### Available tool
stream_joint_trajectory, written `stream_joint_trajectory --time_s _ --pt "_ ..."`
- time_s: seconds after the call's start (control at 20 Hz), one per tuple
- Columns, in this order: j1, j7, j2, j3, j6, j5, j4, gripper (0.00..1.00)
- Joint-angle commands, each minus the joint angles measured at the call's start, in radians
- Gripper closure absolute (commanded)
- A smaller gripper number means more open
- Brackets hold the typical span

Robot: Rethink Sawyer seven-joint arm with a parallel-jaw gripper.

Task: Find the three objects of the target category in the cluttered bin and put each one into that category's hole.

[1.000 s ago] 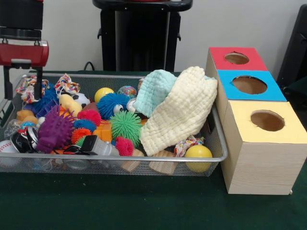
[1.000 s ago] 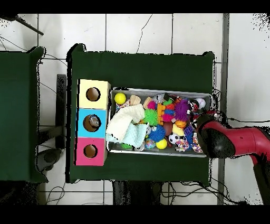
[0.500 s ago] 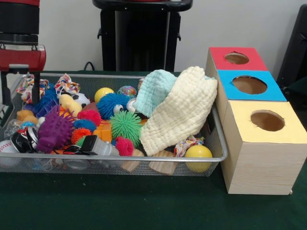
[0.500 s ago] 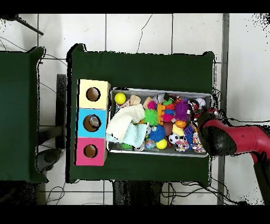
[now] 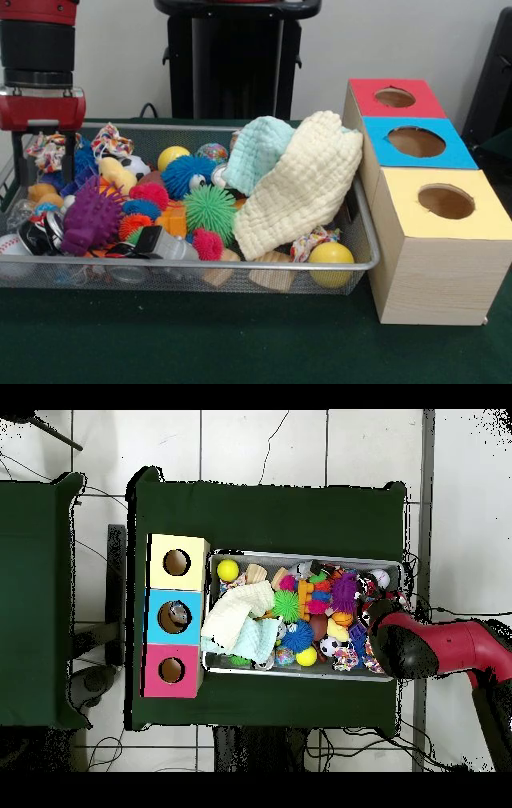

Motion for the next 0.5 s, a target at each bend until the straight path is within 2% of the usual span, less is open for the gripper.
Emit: stream_joint_trajectory --time_s 0.05,0.3,0.5 --pt "0.037 -0.141 0.057 -0.054 -0.042 -0.109 -0.027 0.0" --pt "0.033 -0.133 0.087 -0.066 -0.058 -0.131 -0.039 0.0" --pt "0.014 -0.166 0.119 -0.055 -0.063 -0.138 -0.057 0.0"
